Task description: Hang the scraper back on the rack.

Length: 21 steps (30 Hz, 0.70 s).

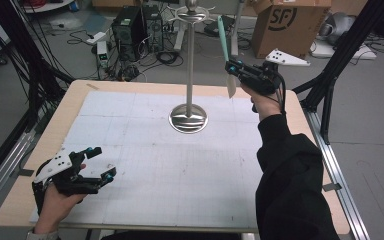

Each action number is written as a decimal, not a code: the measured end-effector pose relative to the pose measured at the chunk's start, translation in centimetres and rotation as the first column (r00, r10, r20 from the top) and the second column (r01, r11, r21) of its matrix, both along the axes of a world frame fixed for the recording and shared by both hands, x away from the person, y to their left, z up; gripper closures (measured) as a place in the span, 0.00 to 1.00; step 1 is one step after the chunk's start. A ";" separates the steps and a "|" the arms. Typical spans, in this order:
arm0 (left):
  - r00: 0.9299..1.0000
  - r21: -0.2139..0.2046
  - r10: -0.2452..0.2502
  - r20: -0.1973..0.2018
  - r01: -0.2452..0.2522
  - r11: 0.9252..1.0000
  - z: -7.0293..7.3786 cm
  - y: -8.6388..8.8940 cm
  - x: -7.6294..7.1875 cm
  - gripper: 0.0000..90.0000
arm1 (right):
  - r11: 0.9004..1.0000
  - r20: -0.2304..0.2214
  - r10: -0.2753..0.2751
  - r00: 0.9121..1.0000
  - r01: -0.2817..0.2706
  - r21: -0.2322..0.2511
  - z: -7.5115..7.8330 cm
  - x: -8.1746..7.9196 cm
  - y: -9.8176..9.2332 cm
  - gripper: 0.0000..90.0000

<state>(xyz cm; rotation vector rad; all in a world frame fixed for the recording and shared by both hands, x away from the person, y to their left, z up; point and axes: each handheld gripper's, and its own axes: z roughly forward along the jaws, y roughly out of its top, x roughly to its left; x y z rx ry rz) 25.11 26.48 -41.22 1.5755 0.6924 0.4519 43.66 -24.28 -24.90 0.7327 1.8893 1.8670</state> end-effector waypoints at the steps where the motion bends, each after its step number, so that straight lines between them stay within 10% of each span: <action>1: 1.000 0.001 -0.001 0.001 0.001 1.000 0.0 0.0 0.0 0.10 | 1.000 -0.001 0.000 1.000 0.000 -0.002 -0.1 0.1 0.1 0.90; 21: 1.000 -0.004 0.012 -0.001 -0.012 1.000 -0.1 0.3 0.0 0.10 | 1.000 -0.019 0.015 1.000 -0.015 0.007 -1.0 0.9 1.5 0.89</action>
